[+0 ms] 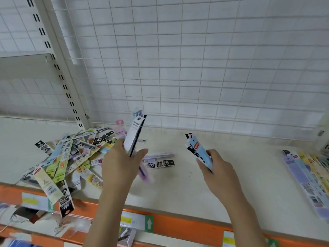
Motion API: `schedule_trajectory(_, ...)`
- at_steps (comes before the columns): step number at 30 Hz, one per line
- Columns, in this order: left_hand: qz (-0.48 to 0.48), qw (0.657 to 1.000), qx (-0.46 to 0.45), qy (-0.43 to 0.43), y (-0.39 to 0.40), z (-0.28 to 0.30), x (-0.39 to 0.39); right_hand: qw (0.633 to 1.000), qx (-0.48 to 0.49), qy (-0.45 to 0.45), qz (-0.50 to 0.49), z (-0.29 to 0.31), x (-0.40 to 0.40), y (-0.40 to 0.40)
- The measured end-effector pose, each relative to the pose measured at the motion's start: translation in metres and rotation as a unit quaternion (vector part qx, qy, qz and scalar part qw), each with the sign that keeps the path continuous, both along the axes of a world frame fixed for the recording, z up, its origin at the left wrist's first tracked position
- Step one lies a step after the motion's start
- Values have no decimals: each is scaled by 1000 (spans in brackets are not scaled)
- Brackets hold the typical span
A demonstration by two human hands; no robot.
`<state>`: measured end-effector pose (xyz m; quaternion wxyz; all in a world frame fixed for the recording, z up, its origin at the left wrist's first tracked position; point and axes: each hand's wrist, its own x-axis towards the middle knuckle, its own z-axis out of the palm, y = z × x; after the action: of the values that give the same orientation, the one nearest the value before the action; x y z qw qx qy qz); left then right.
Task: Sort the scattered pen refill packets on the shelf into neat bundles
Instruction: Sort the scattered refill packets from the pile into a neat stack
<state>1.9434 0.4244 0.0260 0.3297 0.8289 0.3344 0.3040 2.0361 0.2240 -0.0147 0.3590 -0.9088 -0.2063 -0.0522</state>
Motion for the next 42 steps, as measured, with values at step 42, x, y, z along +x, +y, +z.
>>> schedule_trajectory(42, -55, 993, 27, 101, 77, -20, -3, 990, -131, -3, 54, -1, -7, 94)
